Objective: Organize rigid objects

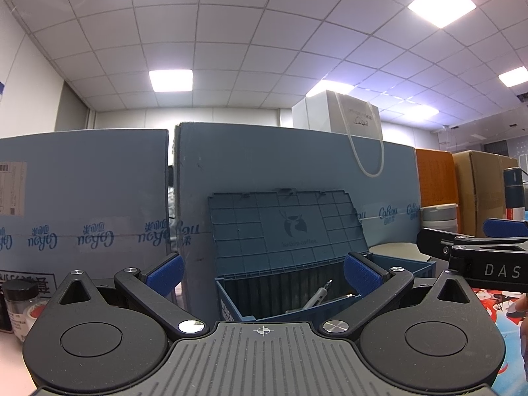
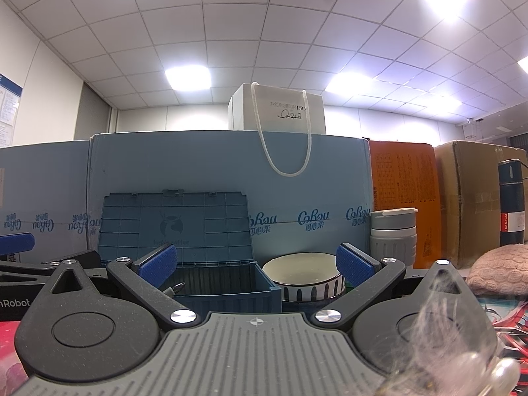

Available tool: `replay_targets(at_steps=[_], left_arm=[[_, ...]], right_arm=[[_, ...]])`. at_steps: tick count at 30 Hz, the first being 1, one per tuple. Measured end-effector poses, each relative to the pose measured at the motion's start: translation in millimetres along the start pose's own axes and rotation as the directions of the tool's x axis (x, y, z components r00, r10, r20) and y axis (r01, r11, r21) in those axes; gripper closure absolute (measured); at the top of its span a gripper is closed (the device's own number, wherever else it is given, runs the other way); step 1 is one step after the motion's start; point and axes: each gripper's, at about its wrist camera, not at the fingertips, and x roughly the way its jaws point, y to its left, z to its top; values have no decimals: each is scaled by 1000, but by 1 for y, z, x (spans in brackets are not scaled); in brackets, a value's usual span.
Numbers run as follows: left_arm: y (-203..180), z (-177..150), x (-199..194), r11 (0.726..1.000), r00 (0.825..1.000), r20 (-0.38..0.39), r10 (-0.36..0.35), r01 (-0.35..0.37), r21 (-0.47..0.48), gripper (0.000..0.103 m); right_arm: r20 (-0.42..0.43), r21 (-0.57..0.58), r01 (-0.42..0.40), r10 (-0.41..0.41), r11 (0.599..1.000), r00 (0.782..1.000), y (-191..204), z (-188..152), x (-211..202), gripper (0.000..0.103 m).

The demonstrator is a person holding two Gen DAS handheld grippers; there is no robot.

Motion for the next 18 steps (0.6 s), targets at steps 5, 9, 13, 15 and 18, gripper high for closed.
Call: replay_targets(at_steps=[5, 9, 13, 15, 18], left_arm=[[1, 0, 0, 1000, 1000, -7, 0, 0, -4, 0], [0, 1, -1, 1000, 1000, 0, -8, 8, 3, 0], [0, 1, -2, 1000, 1000, 8, -12, 12, 1, 0], [-1, 1, -2, 1000, 1000, 3, -5, 5, 5, 0], [-2, 1, 0, 1000, 1000, -19, -2, 2, 7, 0]], right_arm=[[7, -3, 20, -20, 1000, 1000, 0, 0, -3, 0], [13, -10, 33, -32, 999, 999, 1, 0, -5, 0], [10, -23, 32, -32, 999, 999, 2, 1, -4, 0], [8, -30, 30, -29, 999, 1000, 3, 1, -3, 0], [7, -35, 30, -30, 999, 1000, 4, 1, -3, 0]])
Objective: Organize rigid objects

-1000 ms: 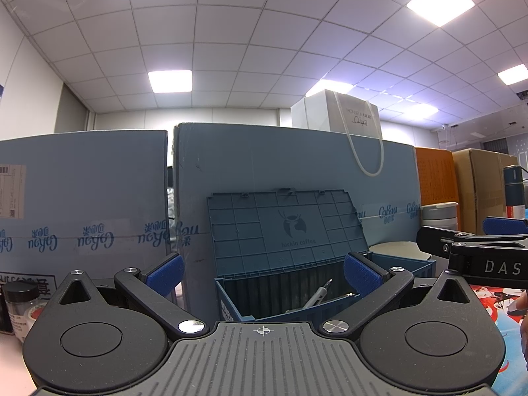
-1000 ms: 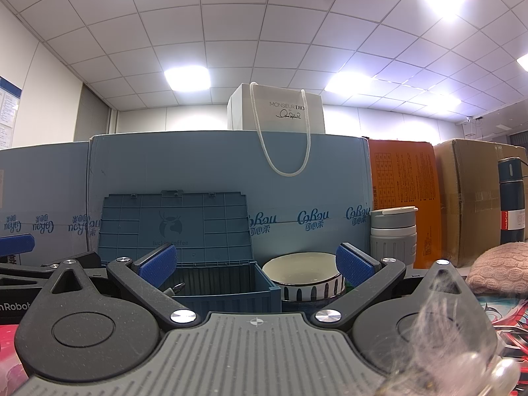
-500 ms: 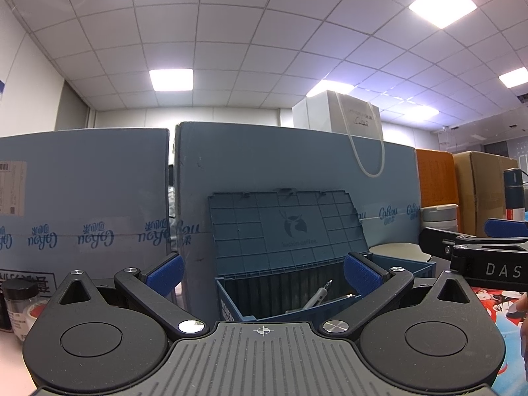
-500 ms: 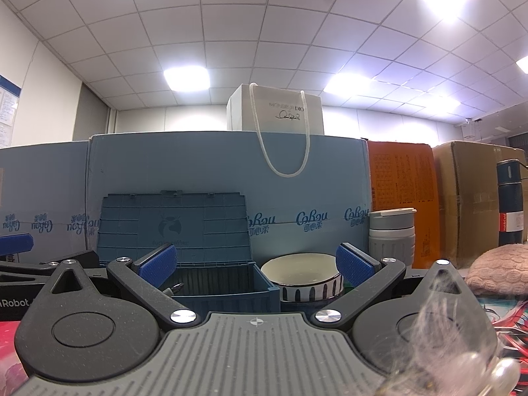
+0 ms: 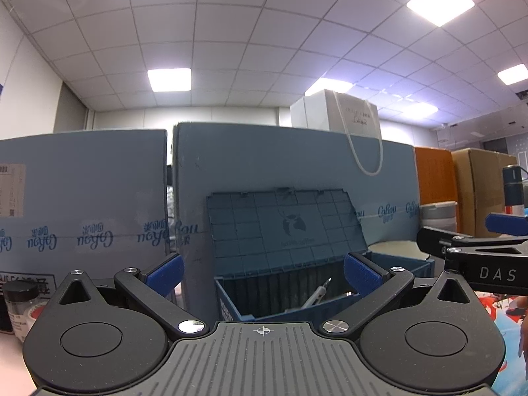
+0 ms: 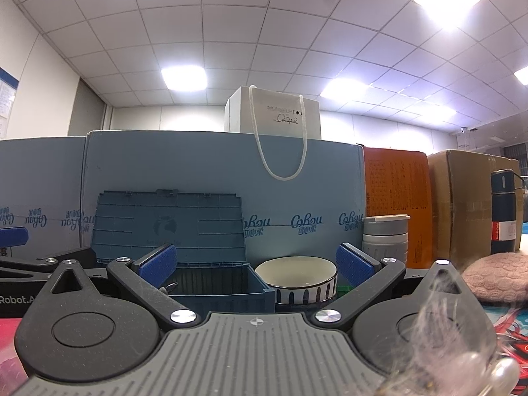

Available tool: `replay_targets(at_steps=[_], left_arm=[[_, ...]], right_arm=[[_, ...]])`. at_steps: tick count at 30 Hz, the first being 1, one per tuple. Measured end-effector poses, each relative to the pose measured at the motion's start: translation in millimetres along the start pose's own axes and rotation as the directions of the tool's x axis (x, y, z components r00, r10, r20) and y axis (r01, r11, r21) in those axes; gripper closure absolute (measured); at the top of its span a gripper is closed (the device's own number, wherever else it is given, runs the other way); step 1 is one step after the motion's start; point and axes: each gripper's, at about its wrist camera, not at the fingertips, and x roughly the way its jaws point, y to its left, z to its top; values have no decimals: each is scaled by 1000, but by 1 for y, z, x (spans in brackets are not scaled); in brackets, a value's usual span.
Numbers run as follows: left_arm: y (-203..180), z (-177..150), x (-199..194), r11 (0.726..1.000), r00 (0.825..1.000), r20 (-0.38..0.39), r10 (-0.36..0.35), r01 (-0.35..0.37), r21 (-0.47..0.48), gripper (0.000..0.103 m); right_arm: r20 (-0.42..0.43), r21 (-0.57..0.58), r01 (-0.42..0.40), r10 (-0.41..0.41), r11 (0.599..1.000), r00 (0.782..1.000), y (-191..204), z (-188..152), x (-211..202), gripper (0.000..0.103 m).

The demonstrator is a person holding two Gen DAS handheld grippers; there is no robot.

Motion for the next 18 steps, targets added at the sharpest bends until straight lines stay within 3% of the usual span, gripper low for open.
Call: replay_targets(at_steps=[18], left_arm=[[4, 0, 4, 999, 999, -21, 25, -26, -21, 0]], right_arm=[[-6, -10, -2, 2, 1000, 1000, 1, 1, 2, 0]])
